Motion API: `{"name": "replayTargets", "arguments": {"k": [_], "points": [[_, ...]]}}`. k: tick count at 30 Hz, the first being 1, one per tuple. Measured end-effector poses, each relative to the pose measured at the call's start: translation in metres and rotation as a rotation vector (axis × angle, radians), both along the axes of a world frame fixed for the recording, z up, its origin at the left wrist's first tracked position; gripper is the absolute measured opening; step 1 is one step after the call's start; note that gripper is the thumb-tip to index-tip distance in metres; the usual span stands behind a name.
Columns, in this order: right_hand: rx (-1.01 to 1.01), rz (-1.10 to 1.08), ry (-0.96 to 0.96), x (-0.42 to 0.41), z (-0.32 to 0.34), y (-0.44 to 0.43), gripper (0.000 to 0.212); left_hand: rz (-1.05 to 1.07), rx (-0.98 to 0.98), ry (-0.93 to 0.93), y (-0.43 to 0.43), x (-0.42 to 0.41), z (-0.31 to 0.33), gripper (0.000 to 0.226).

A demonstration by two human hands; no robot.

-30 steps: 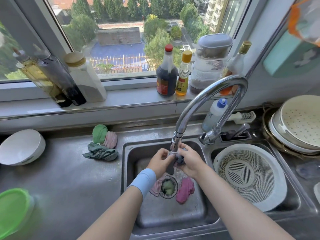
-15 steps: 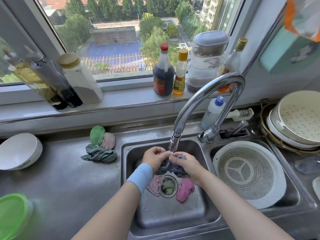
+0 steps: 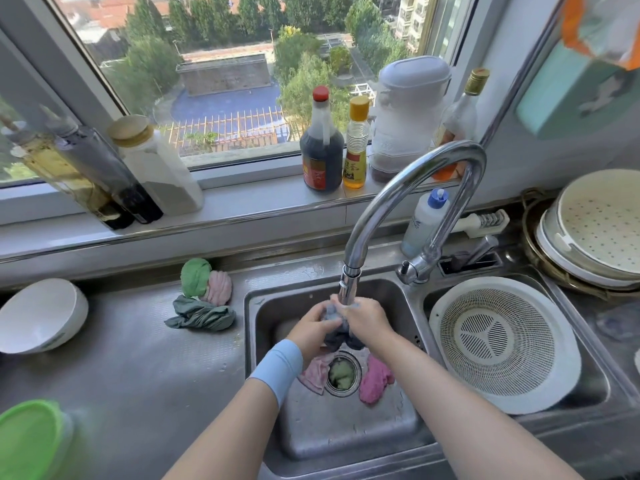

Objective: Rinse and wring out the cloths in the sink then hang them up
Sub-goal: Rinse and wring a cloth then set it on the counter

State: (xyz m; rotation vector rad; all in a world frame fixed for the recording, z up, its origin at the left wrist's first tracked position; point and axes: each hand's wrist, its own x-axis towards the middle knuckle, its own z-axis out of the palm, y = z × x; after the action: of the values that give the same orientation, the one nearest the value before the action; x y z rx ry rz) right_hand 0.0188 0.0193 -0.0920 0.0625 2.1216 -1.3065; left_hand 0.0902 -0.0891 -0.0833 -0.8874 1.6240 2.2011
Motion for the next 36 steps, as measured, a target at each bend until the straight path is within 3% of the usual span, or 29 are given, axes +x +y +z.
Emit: {"name": "replayTargets", "arguments": {"k": [2, 4, 7, 9, 12, 13, 16, 18, 23, 26, 28, 30, 33, 36], "points": [[-0.015, -0.092, -0.049, -0.005, -0.003, 0.0, 0.025, 0.061, -0.009, 0.038, 0.003, 0.001, -0.001, 0.016], [0.05, -0.065, -0.071, -0.007, -0.006, 0.003, 0.032, 0.115, -0.099, 0.061, 0.006, -0.002, -0.002, 0.006], [0.007, -0.07, -0.077, 0.0, -0.01, 0.008, 0.038, 0.17, -0.273, 0.014, 0.009, -0.008, -0.003, 0.027], [0.016, -0.006, 0.015, 0.005, -0.015, 0.015, 0.043, 0.195, -0.3, -0.039, 0.009, -0.01, -0.007, 0.028], [0.032, 0.11, 0.058, 0.01, -0.022, 0.027, 0.02, 0.204, -0.207, -0.024, 0.01, -0.011, -0.008, 0.009], [0.0, 0.153, 0.04, 0.012, -0.022, 0.031, 0.013, 0.195, -0.175, -0.001, 0.01, -0.012, -0.008, 0.016], [-0.082, 0.174, 0.053, 0.009, -0.021, 0.037, 0.029, 0.218, -0.076, 0.042, 0.012, -0.012, -0.007, 0.05], [-0.035, 0.053, 0.111, 0.005, -0.018, 0.038, 0.015, 0.271, -0.019, 0.018, 0.013, -0.014, -0.009, 0.058], [-0.127, 0.025, 0.05, 0.006, -0.013, 0.029, 0.009, 0.217, 0.095, -0.042, 0.012, -0.005, -0.014, 0.034], [-0.249, 0.117, 0.022, 0.008, -0.001, 0.022, 0.047, 0.139, -0.007, -0.067, 0.006, 0.002, -0.018, 0.028], [-0.29, 0.122, -0.037, 0.005, 0.003, 0.019, 0.06, 0.132, -0.064, -0.05, -0.004, 0.005, -0.018, 0.021], [-0.248, 0.124, -0.092, 0.003, 0.007, 0.016, 0.048, 0.087, -0.096, -0.009, -0.012, 0.006, -0.014, 0.019], [-0.121, 0.151, -0.084, 0.005, 0.004, 0.017, 0.012, 0.055, -0.019, 0.052, -0.019, 0.006, -0.007, 0.033], [-0.075, 0.233, 0.019, 0.007, -0.002, 0.016, 0.024, 0.101, 0.101, 0.108, -0.02, 0.006, -0.002, 0.039]]}}
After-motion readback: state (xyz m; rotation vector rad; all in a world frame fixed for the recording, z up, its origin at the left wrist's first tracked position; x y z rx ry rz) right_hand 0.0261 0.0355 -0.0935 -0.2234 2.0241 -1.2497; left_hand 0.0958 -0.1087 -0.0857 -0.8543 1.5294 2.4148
